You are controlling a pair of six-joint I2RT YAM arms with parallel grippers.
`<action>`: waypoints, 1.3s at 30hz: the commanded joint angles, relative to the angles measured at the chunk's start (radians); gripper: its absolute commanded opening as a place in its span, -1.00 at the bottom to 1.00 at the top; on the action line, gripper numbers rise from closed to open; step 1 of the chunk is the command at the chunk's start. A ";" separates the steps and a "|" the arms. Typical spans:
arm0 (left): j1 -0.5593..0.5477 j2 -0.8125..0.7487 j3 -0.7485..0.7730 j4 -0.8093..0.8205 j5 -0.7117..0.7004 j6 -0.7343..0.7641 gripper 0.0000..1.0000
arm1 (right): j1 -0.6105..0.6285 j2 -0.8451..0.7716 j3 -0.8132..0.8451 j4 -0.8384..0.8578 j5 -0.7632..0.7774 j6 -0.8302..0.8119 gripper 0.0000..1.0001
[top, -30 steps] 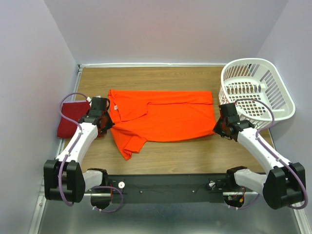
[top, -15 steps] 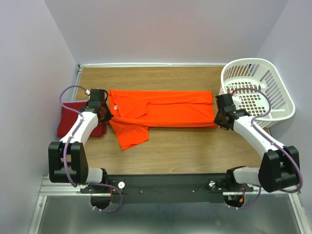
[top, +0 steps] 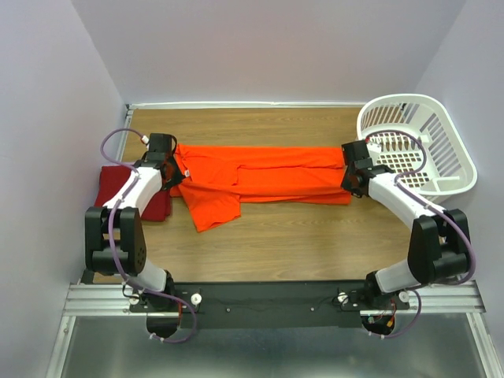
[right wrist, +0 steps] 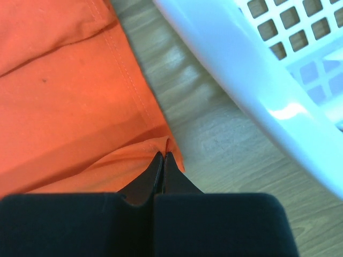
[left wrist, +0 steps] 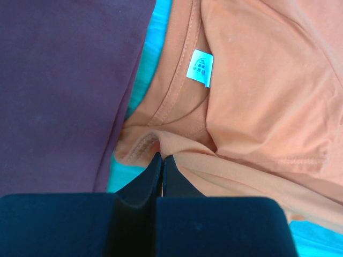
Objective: Fold and stack the t-shirts
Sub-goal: Fold the tshirt
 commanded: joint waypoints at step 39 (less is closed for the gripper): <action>-0.005 -0.034 0.083 0.060 -0.072 0.011 0.26 | 0.012 0.058 0.091 0.112 -0.085 -0.178 0.03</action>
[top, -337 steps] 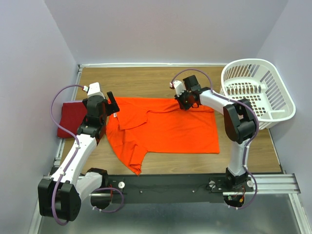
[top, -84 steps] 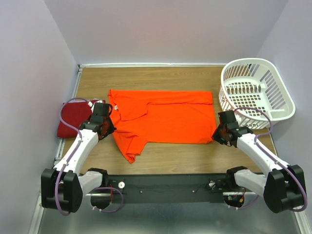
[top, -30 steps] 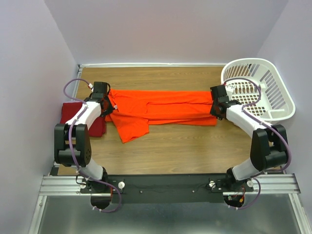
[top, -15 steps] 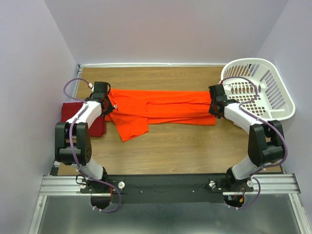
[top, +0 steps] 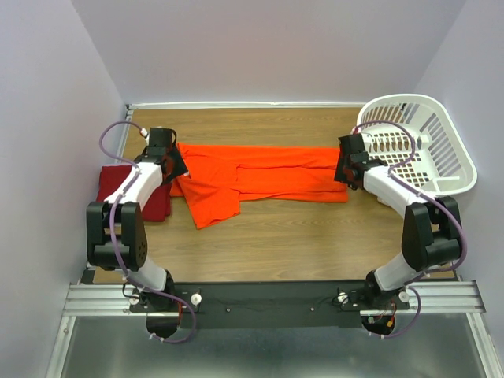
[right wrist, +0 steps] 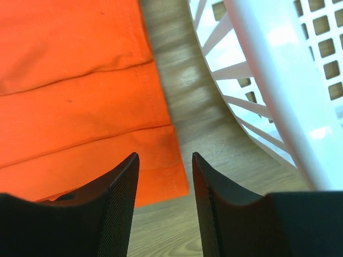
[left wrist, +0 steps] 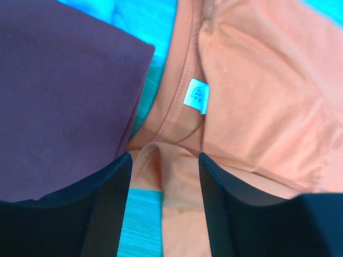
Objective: Fold and stack the t-shirts
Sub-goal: Fold the tshirt
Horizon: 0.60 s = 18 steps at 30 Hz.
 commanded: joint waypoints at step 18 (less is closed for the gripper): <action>-0.033 -0.345 -0.233 0.014 -0.006 -0.014 -0.05 | 0.023 -0.011 -0.155 0.086 -0.197 0.122 -0.56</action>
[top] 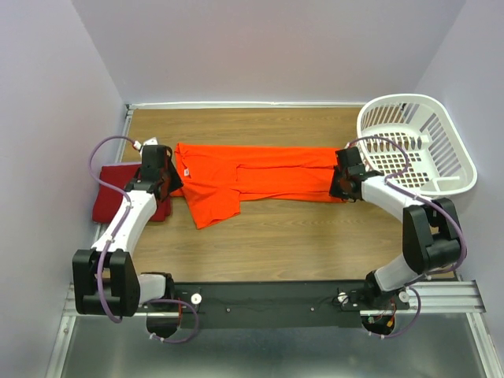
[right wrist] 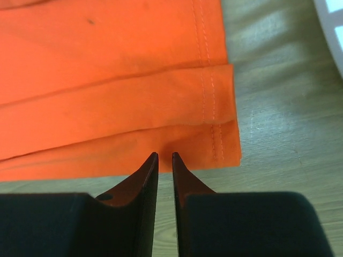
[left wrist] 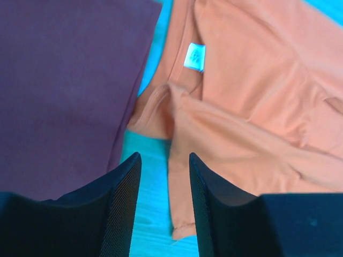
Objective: Fold and stack the t-shirts
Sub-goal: Fold the tshirt
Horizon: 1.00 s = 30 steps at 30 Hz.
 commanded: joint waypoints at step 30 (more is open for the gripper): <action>-0.047 0.263 0.037 0.073 -0.009 -0.062 -0.42 | -0.029 0.139 -0.008 0.028 0.240 0.013 -0.63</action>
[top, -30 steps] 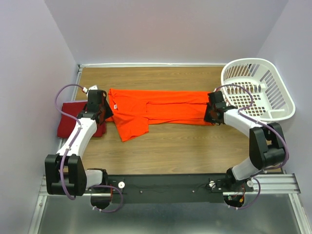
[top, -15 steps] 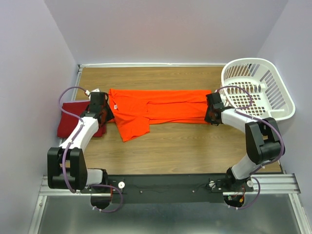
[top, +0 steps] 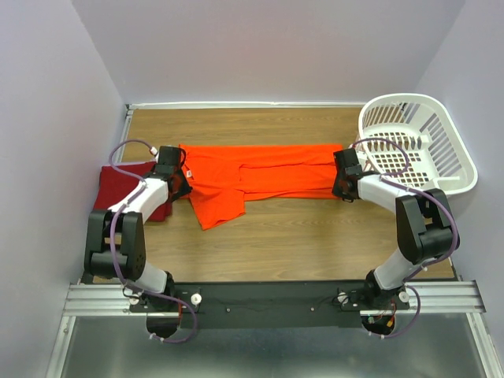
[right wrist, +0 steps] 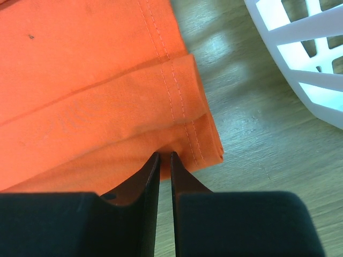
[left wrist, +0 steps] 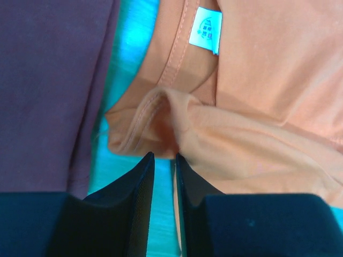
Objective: Fold and stack the t-shirts
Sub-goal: Fold the tshirt
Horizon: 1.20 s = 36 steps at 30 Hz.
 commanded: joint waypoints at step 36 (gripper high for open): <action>0.038 0.058 0.049 -0.054 -0.096 0.013 -0.18 | -0.006 -0.072 -0.016 -0.132 0.007 -0.080 -0.61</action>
